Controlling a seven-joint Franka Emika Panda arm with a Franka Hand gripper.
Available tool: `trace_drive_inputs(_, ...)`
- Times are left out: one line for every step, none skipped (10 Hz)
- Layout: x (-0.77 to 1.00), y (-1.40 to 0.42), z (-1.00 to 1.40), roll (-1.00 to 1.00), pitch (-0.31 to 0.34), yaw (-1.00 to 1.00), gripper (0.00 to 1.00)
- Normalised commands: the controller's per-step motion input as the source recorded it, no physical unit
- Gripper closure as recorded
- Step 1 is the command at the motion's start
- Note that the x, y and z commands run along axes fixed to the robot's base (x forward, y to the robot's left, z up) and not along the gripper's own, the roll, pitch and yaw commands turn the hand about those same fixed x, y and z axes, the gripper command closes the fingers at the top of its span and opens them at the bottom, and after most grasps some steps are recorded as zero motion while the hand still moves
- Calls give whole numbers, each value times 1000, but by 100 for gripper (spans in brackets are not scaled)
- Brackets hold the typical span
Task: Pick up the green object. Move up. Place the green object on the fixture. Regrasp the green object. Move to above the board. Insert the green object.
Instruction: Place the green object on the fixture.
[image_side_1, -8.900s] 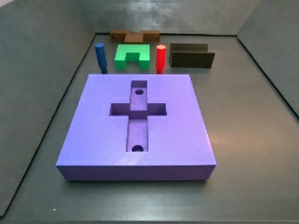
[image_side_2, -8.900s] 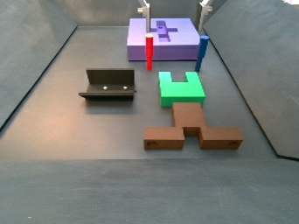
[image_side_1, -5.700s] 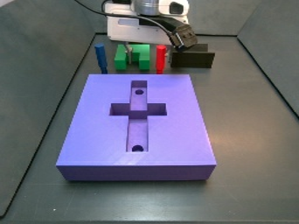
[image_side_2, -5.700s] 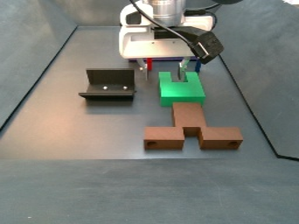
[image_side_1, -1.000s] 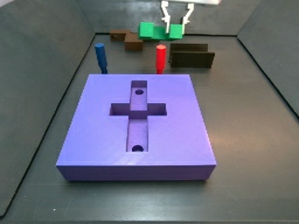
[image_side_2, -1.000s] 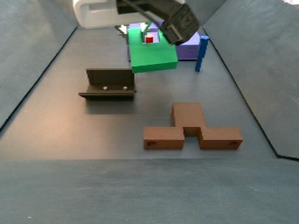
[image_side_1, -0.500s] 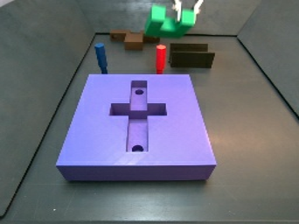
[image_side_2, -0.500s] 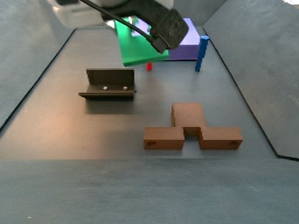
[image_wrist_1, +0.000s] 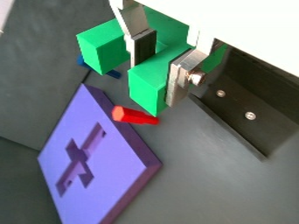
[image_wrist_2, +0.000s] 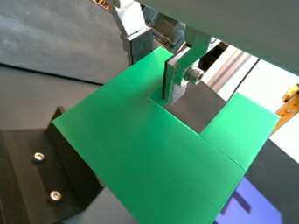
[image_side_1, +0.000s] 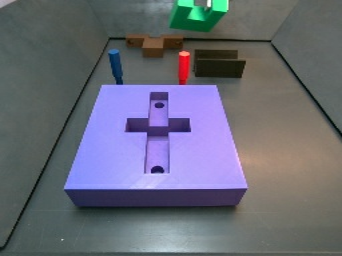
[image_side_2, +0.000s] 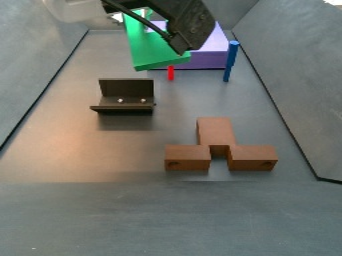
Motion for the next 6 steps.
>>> trace_drive_inputs(566,137,0,0,-129,-49,100)
trace_drive_inputs(706,3,0,-134,-34,0,100)
trace_drive_inputs(700,0,-54,-103,-89,-91,100)
trace_drive_inputs(700,-40,-354,-9,-103,-134,100)
trace_drive_inputs(783,-20,-483,0,-69,-129,100)
trace_drive_inputs(809,0,-446,0,-86,-134,100)
